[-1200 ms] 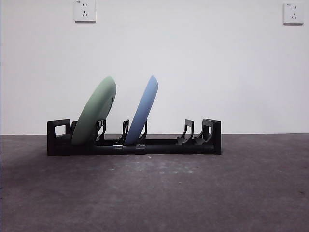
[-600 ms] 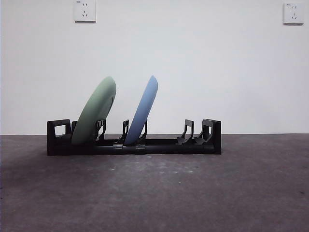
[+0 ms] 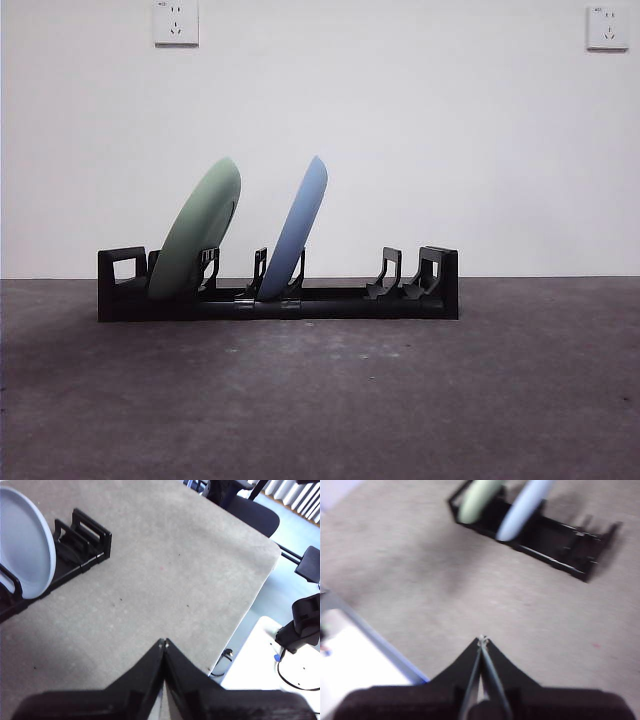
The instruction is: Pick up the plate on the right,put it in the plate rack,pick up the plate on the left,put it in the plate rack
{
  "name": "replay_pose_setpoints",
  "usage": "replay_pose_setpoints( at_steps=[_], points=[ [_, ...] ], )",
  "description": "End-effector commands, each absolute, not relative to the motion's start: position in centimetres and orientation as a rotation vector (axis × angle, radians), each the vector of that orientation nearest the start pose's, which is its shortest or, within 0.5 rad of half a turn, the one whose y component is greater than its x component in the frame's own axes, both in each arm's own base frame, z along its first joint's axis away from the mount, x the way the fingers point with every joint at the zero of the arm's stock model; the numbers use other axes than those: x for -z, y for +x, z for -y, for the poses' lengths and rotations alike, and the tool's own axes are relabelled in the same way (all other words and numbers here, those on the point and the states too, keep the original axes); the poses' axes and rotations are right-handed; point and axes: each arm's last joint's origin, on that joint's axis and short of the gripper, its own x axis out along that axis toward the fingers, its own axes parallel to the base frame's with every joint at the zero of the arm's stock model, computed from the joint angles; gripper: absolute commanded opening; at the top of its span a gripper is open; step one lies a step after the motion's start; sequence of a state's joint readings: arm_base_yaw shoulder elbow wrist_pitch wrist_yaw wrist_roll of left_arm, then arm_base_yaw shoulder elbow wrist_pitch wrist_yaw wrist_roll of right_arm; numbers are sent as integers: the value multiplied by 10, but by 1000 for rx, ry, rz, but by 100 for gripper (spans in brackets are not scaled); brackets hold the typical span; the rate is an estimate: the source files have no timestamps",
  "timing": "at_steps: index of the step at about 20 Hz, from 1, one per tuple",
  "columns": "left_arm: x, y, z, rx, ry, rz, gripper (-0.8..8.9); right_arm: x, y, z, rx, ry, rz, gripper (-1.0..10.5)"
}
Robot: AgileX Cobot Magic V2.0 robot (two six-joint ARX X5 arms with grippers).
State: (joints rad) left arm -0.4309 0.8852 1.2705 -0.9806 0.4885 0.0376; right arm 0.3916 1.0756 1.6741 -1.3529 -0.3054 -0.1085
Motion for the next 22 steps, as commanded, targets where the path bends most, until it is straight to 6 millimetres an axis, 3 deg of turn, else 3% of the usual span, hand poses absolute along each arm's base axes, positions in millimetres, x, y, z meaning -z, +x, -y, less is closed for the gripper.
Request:
replay_pose_setpoints(
  at_steps=[1, 7, 12, 15, 19, 22],
  points=[
    [-401, 122, 71, 909, 30, -609, -4, -454, 122, -59, -655, -148, -771, 3],
    [-400, 136, 76, 859, 46, -604, -4, -450, 134, -59, -534, -203, -796, 3],
    [-420, 147, 75, 804, 129, -323, -4, -445, 144, -63, -516, -215, -828, 3],
    [-434, 145, 54, 678, 237, -140, -4, -443, 150, -66, -516, -217, -845, 3],
    [-445, 112, 22, 482, 316, -23, -4, -441, 159, -69, -516, -217, -846, 3],
    [-435, 88, 8, 336, 433, 53, -4, -440, 165, -72, -514, -217, -839, 3]
  ],
)
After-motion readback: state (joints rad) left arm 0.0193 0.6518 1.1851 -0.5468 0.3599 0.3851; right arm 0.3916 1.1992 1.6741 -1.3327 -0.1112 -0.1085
